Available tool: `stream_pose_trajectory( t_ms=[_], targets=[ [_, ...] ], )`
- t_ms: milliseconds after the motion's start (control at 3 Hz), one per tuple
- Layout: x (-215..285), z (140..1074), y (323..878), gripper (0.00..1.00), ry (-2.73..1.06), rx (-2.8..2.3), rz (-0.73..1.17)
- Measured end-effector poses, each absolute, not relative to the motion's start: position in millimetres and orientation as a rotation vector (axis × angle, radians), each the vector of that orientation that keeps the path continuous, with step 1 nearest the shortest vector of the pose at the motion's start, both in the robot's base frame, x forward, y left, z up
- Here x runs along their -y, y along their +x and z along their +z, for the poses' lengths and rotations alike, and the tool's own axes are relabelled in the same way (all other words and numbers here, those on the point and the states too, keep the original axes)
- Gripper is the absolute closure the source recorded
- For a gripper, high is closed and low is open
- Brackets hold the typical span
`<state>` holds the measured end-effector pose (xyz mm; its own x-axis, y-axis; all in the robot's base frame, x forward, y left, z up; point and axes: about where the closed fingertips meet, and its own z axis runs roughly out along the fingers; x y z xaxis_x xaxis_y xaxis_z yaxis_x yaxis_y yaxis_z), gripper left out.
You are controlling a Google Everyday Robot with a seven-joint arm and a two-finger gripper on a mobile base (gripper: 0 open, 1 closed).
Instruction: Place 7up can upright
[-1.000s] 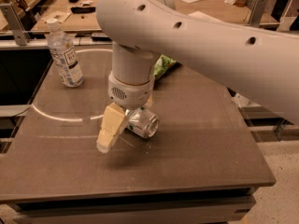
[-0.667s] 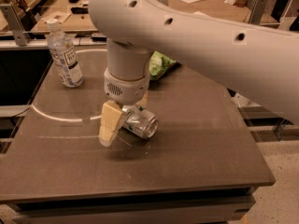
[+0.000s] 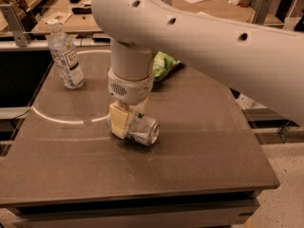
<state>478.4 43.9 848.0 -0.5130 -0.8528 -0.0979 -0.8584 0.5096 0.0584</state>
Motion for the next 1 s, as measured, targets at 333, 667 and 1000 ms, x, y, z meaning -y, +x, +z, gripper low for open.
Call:
stream_pose_trajectory(
  t_ms=[333, 667, 1000],
  targets=[
    [-44, 850, 478, 0.87, -1.532, -2.652, 0.143],
    [-40, 869, 481, 1.0, -1.507, -2.597, 0.185],
    [-31, 901, 486, 1.0, -1.468, -2.52, 0.253]
  ],
)
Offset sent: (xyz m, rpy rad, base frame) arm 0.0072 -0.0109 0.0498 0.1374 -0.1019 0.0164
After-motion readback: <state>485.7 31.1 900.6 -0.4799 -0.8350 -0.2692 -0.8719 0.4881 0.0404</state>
